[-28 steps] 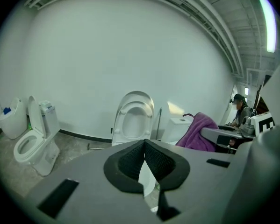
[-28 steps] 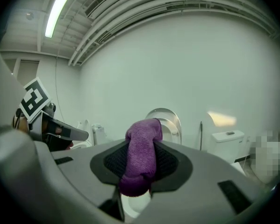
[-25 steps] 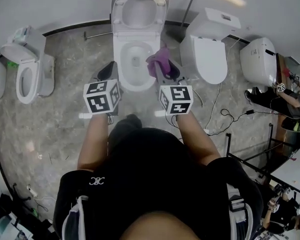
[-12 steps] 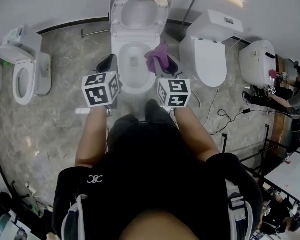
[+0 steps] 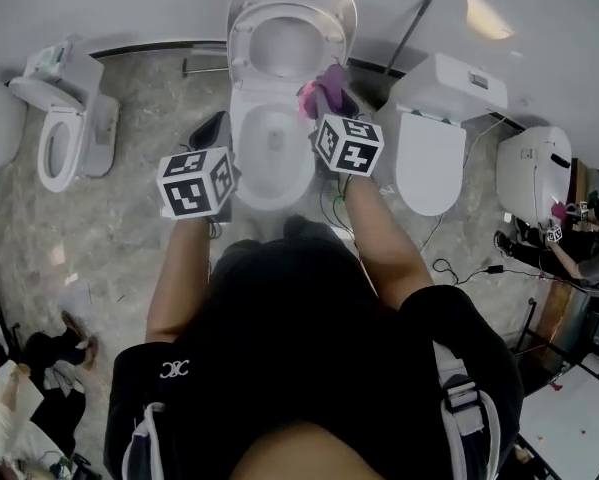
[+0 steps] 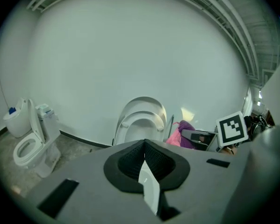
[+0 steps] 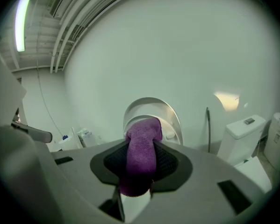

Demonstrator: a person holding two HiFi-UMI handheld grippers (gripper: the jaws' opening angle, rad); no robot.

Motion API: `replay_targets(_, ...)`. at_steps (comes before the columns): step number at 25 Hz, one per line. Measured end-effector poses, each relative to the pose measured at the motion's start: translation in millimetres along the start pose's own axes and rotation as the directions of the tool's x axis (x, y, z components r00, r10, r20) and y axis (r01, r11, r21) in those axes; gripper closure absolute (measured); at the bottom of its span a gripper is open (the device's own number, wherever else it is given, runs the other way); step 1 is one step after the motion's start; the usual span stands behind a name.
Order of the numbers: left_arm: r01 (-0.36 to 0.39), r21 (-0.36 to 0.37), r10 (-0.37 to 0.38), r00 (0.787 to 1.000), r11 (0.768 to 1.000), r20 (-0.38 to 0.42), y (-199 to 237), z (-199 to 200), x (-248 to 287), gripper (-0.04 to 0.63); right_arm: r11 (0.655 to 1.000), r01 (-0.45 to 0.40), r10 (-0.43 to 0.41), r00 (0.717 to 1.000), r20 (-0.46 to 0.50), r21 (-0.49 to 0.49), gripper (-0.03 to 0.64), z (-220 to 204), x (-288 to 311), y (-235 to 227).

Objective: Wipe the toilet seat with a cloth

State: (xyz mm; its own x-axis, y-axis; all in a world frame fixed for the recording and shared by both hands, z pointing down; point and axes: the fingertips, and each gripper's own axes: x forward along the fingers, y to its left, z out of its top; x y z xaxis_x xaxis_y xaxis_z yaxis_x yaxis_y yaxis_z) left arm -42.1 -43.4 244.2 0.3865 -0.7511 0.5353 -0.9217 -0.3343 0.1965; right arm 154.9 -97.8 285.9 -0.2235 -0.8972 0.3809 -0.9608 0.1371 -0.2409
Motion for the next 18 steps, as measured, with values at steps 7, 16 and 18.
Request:
replay_targets(7, -0.112, -0.042, 0.112, 0.994, 0.993, 0.000, -10.1, 11.0, 29.9, 0.585, 0.993, -0.060, 0.043, 0.986, -0.159, -0.103, 0.497, 12.6, 103.2, -52.4)
replay_targets(16, -0.222, -0.088, 0.223, 0.975, 0.971, 0.002, -0.4, 19.0, 33.4, 0.586, 0.980, -0.077, 0.014, 0.947, -0.320, -0.186, 0.497, 6.7, 173.8, -82.7)
replay_targets(18, -0.238, -0.090, 0.239, 0.971, 0.967, -0.002, 0.2, 19.4, 33.2, 0.586, 0.978, -0.082, 0.013, 0.941, -0.337, -0.194, 0.497, 4.6, 181.9, -85.4)
